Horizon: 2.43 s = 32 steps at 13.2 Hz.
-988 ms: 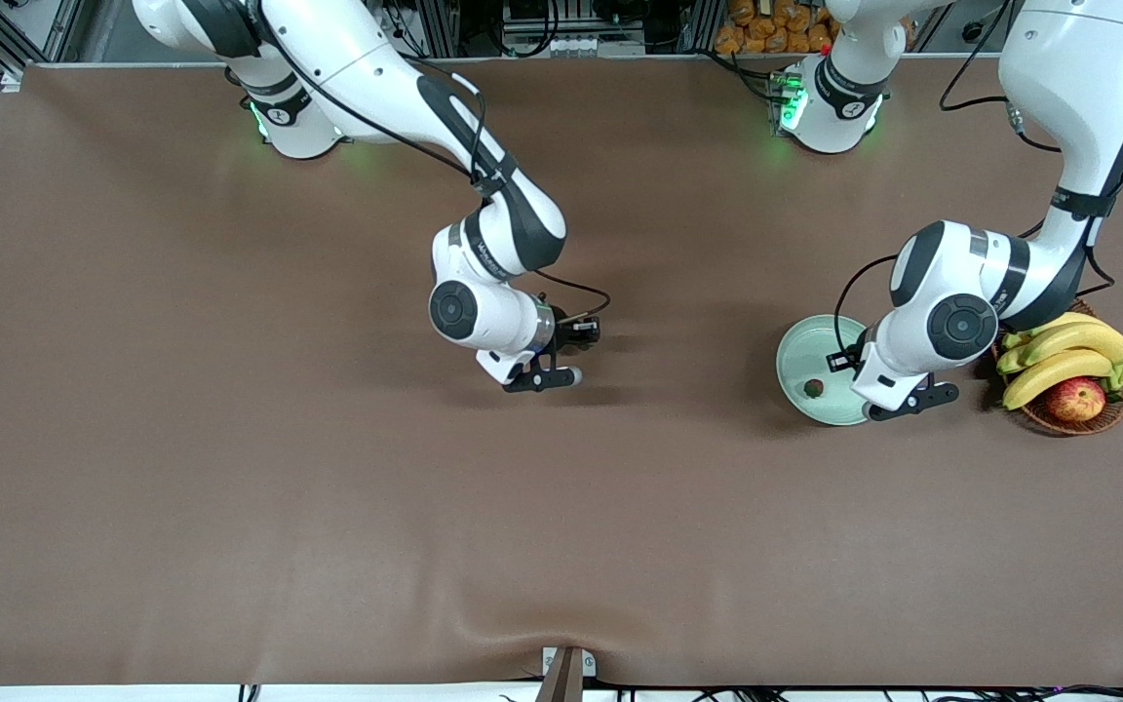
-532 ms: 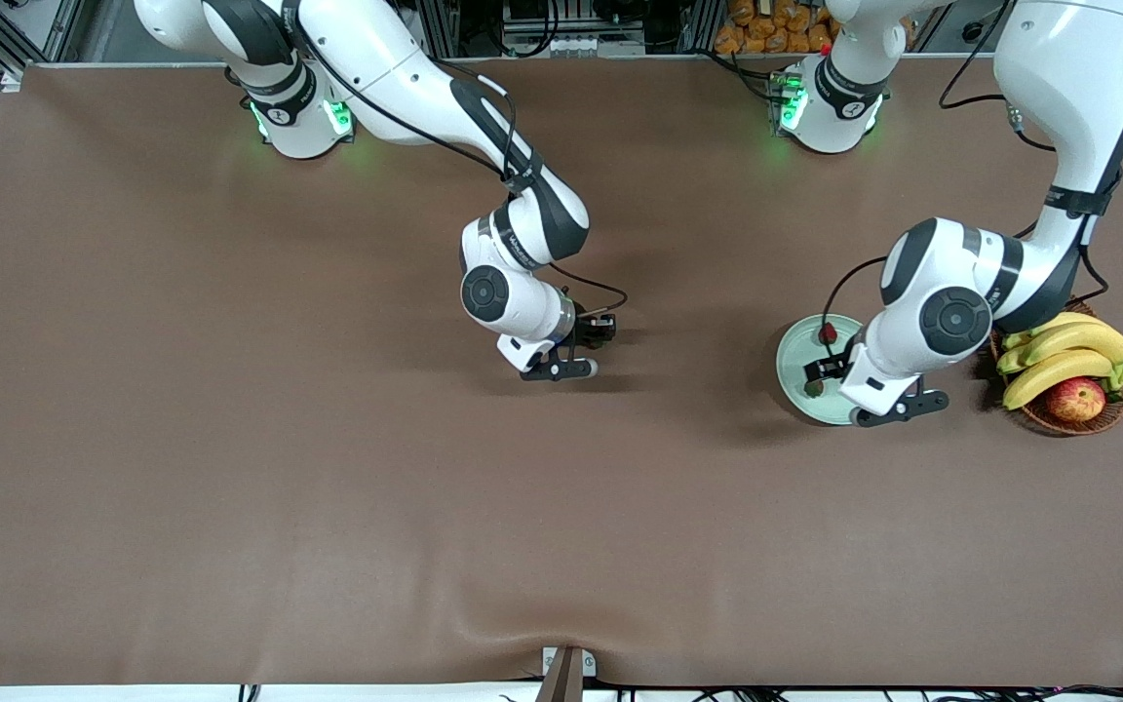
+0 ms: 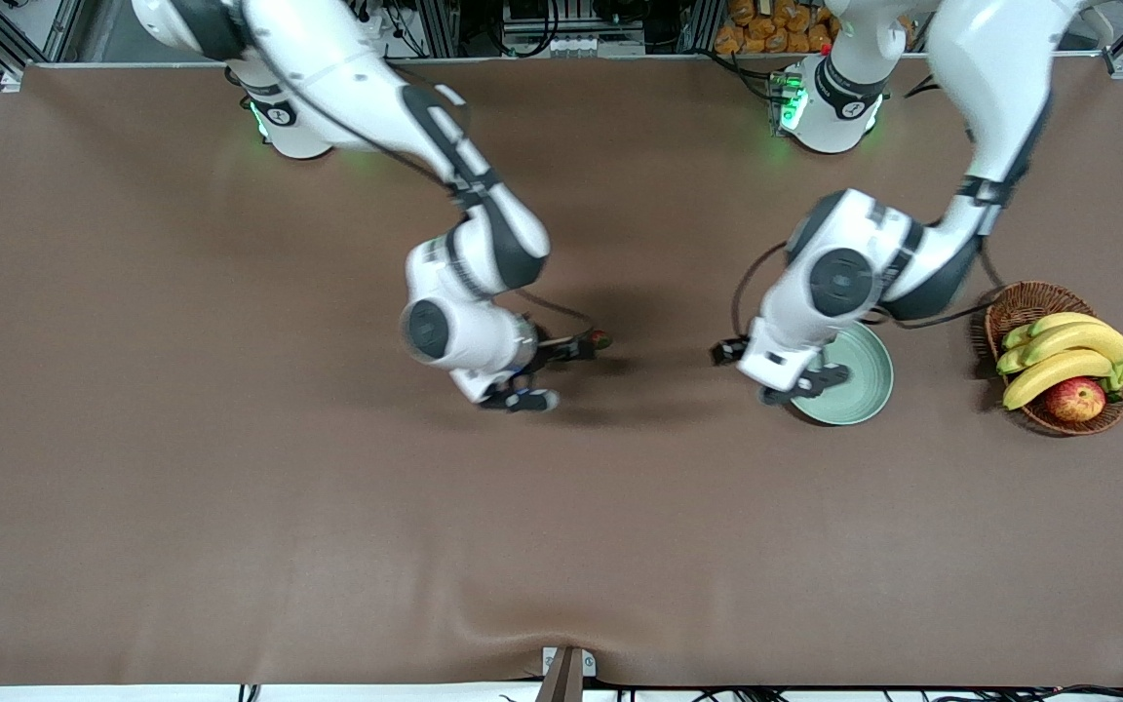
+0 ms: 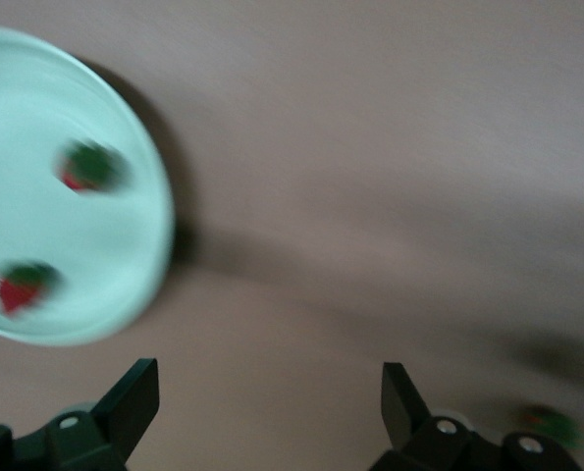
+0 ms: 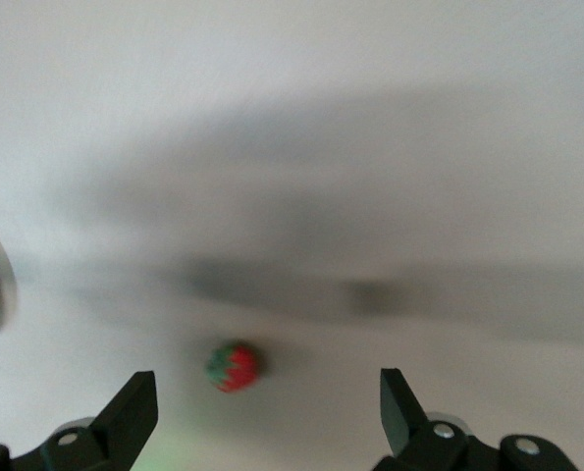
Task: Collect all strawberries into plate
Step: 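Set the third strawberry mid-table with the right gripper while the left gripper approaches, then carry the strawberry to the plate with the left gripper while the right gripper retracts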
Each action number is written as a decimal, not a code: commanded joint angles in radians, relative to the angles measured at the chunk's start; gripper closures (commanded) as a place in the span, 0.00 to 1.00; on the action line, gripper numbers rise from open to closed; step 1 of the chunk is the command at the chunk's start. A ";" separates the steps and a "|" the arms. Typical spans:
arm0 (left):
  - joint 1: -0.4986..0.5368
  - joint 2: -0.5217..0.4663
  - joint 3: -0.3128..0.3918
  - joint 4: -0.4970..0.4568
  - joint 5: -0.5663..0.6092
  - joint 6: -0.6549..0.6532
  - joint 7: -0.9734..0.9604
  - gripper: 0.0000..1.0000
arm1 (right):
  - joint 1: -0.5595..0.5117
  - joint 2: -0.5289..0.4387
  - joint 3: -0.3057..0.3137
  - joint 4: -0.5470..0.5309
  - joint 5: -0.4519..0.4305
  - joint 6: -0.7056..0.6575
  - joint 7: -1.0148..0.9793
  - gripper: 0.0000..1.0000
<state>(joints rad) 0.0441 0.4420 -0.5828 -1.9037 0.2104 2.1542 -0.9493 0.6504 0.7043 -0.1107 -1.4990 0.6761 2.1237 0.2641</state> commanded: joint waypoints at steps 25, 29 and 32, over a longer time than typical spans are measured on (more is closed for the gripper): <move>-0.304 0.161 0.103 0.226 0.100 0.032 -0.395 1.00 | -0.650 -0.539 -0.030 0.123 -0.692 -0.666 -0.456 0.00; -0.010 0.043 -0.058 0.218 0.069 -0.192 -0.170 1.00 | -0.637 -0.562 -0.026 0.123 -0.633 -0.737 -0.349 0.00; 0.332 0.023 -0.248 0.168 0.057 -0.300 0.068 1.00 | -0.627 -0.571 -0.024 0.123 -0.627 -0.804 -0.339 0.00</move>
<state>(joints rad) 0.1903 0.4809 -0.7226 -1.6669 0.2870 1.8745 -0.9999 0.0164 0.1528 -0.1332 -1.3781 0.0314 1.3707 -0.1019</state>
